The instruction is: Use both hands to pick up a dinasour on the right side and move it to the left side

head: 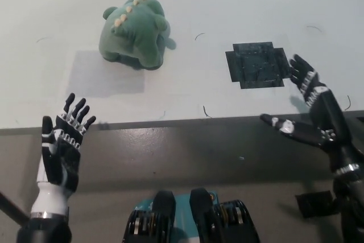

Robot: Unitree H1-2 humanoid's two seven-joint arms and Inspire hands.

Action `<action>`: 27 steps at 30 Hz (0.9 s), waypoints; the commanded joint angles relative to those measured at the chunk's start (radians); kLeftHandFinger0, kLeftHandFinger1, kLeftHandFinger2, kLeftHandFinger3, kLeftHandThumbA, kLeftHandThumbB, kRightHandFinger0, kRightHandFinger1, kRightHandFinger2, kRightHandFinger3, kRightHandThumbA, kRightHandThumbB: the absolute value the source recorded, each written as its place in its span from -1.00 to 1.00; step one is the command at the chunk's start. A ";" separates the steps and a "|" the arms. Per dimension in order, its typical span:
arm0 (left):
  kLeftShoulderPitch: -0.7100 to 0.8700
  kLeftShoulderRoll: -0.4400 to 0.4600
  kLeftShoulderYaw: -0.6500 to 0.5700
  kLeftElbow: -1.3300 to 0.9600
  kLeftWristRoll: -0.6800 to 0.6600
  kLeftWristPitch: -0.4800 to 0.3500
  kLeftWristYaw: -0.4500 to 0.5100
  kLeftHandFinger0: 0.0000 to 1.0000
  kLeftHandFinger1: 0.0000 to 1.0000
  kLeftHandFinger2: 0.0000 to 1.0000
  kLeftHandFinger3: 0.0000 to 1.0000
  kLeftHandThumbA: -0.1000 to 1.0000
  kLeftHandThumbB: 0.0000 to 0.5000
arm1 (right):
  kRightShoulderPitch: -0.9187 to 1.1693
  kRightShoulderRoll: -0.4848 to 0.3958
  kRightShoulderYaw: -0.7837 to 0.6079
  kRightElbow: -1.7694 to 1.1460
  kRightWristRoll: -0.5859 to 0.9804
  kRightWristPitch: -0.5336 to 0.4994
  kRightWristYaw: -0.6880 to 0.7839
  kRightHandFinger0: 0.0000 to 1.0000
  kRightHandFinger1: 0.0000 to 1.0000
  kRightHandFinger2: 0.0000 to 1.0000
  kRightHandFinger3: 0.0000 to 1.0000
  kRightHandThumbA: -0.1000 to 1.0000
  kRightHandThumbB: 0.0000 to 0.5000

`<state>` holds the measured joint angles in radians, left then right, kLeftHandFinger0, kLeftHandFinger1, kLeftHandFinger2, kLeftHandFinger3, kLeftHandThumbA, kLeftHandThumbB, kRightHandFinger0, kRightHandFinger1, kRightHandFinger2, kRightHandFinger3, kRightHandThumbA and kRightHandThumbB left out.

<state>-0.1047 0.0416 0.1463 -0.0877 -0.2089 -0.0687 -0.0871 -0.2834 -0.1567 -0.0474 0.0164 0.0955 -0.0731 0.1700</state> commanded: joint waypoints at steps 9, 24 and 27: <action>0.012 -0.026 -0.009 0.015 -0.019 -0.131 -0.014 1.00 1.00 1.00 1.00 1.00 -0.12 | 0.074 -0.056 -0.079 -0.124 0.058 -0.075 0.000 1.00 1.00 1.00 1.00 1.00 -0.74; 0.055 -0.010 0.006 -0.007 -0.038 -0.106 -0.004 1.00 1.00 1.00 1.00 1.00 -0.11 | 0.135 -0.056 -0.123 -0.119 0.090 -0.071 -0.012 1.00 1.00 1.00 1.00 1.00 -0.44; 0.054 -0.008 0.010 -0.006 -0.046 -0.105 -0.007 1.00 1.00 1.00 1.00 1.00 -0.14 | 0.132 -0.054 -0.122 -0.116 0.083 -0.074 -0.014 1.00 1.00 1.00 1.00 1.00 -0.41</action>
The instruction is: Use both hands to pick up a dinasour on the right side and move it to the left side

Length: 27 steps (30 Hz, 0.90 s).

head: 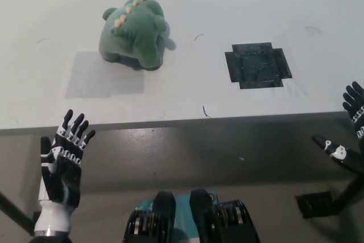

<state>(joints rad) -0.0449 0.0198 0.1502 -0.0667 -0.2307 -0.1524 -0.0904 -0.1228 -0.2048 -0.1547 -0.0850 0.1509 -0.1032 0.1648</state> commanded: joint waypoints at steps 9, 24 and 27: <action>-0.016 0.034 -0.006 -0.022 -0.067 -0.033 -0.047 1.00 1.00 1.00 1.00 1.00 -0.12 | -0.022 0.000 -0.018 -0.012 0.036 -0.054 -0.012 1.00 1.00 1.00 1.00 1.00 -0.42; -0.028 0.046 -0.011 -0.016 -0.094 0.006 -0.045 1.00 1.00 1.00 1.00 1.00 0.17 | -0.017 0.003 -0.027 -0.010 0.037 -0.052 -0.021 1.00 1.00 1.00 1.00 0.98 -0.35; -0.047 0.057 -0.014 -0.005 -0.097 0.007 -0.051 1.00 1.00 1.00 1.00 1.00 0.18 | -0.021 0.004 -0.034 -0.010 0.036 -0.051 -0.027 1.00 1.00 1.00 1.00 0.98 -0.32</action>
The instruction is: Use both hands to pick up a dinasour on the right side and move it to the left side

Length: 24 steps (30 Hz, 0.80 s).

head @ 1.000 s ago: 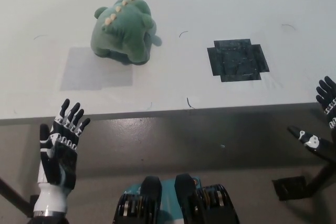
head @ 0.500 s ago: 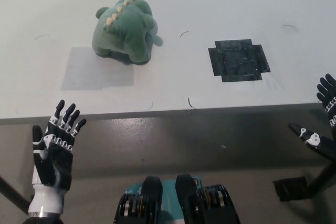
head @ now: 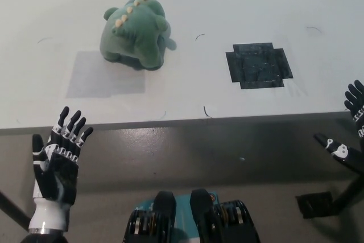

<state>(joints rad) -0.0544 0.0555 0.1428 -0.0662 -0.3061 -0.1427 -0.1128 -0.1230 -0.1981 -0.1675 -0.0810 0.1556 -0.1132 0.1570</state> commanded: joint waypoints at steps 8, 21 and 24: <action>-0.061 0.036 -0.009 -0.007 -0.022 0.020 -0.021 1.00 1.00 1.00 1.00 1.00 0.27 | -0.031 0.000 -0.032 -0.004 0.030 -0.053 -0.024 1.00 1.00 1.00 1.00 1.00 -0.33; -0.070 0.048 -0.005 -0.006 -0.036 0.039 -0.024 1.00 1.00 1.00 1.00 1.00 0.32 | -0.022 0.008 -0.025 0.000 0.027 -0.061 -0.022 1.00 1.00 1.00 1.00 0.99 -0.28; -0.067 0.051 -0.005 -0.011 -0.034 0.043 -0.023 1.00 1.00 1.00 1.00 1.00 0.32 | -0.023 0.009 -0.024 0.001 0.024 -0.062 -0.023 1.00 1.00 1.00 1.00 0.99 -0.33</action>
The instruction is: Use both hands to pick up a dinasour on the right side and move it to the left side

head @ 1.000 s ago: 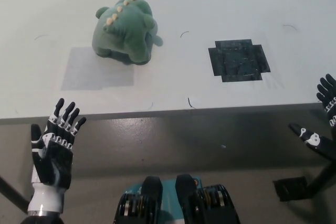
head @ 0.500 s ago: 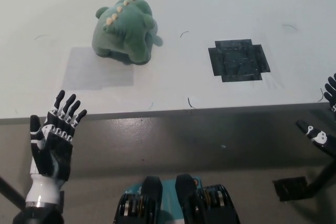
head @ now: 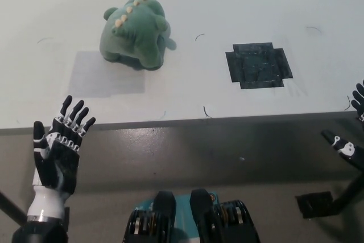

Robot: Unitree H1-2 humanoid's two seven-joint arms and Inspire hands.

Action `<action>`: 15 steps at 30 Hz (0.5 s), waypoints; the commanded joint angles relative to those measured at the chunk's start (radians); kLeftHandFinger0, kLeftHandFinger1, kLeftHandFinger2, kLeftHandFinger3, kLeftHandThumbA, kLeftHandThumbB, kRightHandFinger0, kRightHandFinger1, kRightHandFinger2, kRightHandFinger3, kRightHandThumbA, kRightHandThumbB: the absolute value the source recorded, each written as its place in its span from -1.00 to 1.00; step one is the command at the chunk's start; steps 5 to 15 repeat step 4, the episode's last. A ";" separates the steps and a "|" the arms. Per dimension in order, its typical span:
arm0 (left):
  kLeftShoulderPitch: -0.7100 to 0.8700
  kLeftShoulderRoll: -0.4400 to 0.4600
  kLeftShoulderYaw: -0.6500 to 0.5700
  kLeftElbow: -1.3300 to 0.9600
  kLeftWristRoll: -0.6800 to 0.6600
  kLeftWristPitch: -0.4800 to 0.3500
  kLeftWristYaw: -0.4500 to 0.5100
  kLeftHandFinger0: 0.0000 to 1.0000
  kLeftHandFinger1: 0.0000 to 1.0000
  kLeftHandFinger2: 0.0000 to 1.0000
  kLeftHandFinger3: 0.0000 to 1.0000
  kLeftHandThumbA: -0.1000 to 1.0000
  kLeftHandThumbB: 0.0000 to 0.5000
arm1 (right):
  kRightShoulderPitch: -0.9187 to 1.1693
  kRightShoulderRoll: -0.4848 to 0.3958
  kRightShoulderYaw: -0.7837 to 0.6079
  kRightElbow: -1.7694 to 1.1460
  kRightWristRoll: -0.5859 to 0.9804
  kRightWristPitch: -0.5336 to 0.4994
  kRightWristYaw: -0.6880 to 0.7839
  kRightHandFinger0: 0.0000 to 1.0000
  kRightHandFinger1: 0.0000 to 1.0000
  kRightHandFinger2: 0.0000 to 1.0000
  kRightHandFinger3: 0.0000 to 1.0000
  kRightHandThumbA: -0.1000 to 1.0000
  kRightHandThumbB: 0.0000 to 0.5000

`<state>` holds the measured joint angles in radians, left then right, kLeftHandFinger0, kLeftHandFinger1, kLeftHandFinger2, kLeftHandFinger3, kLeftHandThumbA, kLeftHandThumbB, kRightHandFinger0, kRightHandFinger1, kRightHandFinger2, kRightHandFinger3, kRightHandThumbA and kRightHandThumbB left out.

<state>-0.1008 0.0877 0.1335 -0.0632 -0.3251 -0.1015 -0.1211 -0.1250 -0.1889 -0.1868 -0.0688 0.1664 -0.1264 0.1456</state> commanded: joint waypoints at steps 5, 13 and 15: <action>-0.022 0.016 0.004 -0.013 -0.019 0.003 -0.016 1.00 1.00 1.00 1.00 1.00 0.32 | -0.021 -0.002 -0.004 -0.013 0.009 -0.043 -0.013 1.00 1.00 1.00 1.00 1.00 -0.32; -0.022 0.016 0.004 -0.013 -0.019 0.003 -0.016 1.00 1.00 1.00 1.00 1.00 0.32 | -0.021 -0.002 -0.004 -0.013 0.009 -0.043 -0.013 1.00 1.00 1.00 1.00 1.00 -0.32; -0.022 0.016 0.004 -0.013 -0.019 0.003 -0.016 1.00 1.00 1.00 1.00 1.00 0.32 | -0.021 -0.002 -0.004 -0.013 0.009 -0.043 -0.013 1.00 1.00 1.00 1.00 1.00 -0.32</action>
